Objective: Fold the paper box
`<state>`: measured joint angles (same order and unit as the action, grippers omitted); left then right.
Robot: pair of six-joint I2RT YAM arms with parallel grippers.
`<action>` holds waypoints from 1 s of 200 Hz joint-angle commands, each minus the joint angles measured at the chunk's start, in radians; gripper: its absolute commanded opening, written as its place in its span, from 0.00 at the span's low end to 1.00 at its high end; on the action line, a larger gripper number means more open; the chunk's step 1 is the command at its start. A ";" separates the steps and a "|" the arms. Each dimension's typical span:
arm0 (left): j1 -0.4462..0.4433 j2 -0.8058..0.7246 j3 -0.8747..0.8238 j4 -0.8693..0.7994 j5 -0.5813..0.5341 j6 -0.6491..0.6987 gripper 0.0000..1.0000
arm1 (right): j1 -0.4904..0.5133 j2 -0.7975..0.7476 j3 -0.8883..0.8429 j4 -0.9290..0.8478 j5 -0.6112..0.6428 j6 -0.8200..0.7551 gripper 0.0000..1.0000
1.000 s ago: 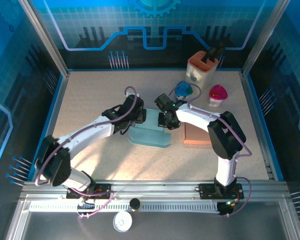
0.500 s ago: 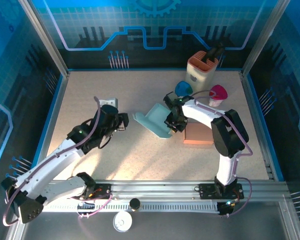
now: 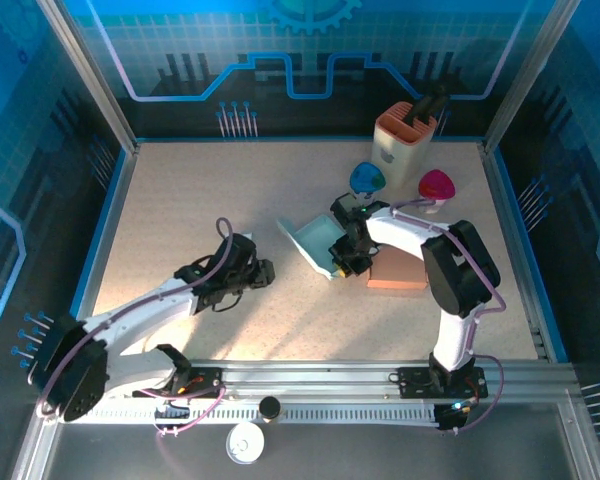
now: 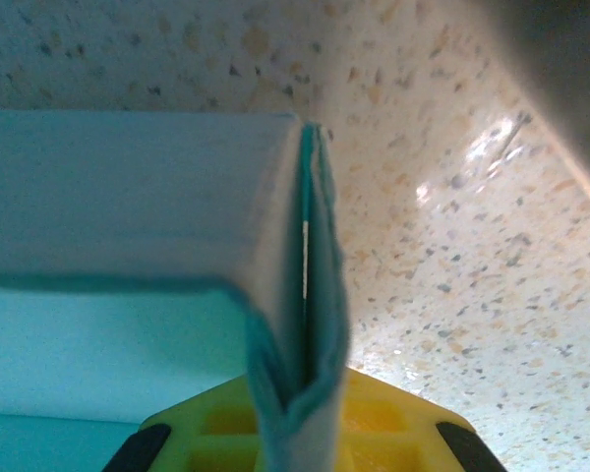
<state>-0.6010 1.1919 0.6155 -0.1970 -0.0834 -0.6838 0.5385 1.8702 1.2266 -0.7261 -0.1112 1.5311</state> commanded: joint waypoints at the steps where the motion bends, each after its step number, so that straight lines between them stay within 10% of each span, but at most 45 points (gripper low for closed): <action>1: 0.007 0.064 -0.018 0.231 0.093 -0.056 0.39 | 0.019 -0.028 -0.033 0.034 -0.050 0.068 0.07; 122: 0.004 0.190 -0.007 0.430 0.108 -0.072 0.40 | 0.046 -0.108 -0.111 0.122 -0.036 0.060 0.29; 200: 0.000 0.180 0.045 0.358 0.096 -0.046 0.40 | 0.080 -0.340 -0.081 0.115 0.202 -0.227 0.49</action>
<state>-0.6003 1.3895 0.6159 0.1997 0.0158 -0.7574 0.6037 1.6184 1.1252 -0.6197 -0.0296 1.4757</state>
